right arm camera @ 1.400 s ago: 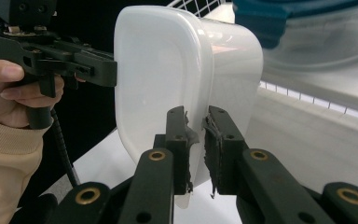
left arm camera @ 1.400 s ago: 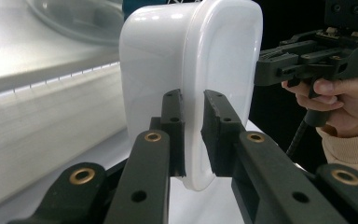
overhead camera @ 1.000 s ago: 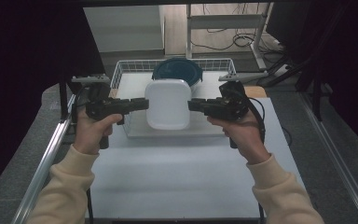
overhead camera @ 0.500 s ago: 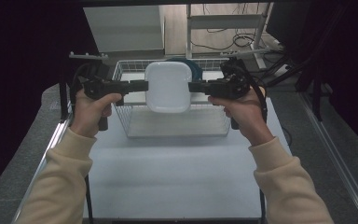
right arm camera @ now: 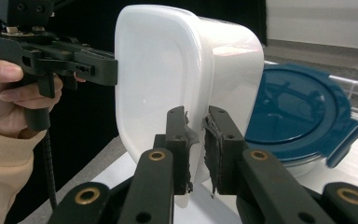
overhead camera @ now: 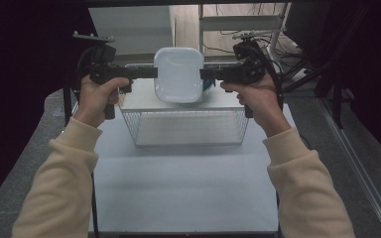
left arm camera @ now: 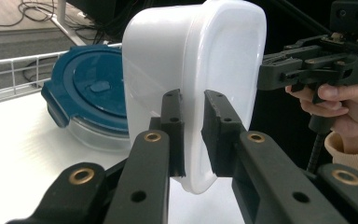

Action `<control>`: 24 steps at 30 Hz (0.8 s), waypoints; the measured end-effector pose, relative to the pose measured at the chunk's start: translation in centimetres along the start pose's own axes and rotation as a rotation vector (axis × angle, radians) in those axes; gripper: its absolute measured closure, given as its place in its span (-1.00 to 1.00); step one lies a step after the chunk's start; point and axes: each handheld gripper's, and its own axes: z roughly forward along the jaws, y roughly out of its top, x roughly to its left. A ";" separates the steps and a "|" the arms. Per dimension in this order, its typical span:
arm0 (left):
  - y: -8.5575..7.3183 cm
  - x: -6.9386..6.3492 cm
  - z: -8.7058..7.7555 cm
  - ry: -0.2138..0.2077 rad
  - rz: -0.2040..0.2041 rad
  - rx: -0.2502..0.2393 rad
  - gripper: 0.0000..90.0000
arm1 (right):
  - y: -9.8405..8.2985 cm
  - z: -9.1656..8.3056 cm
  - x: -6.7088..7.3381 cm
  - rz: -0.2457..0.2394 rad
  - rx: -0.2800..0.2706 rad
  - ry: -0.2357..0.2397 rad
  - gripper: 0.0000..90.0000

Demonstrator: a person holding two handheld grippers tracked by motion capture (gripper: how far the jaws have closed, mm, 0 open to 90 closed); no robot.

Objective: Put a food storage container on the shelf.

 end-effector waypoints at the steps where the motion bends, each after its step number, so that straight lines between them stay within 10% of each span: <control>1: 0.5 0.1 0.3 0.000 -0.002 0.000 0.76 | 0.5 0.0 -0.3 0.007 0.003 -0.006 0.76; 24: 2.9 4.3 4.3 -0.050 -0.162 0.031 0.75 | 2.7 1.7 -5.7 0.175 0.034 0.020 0.73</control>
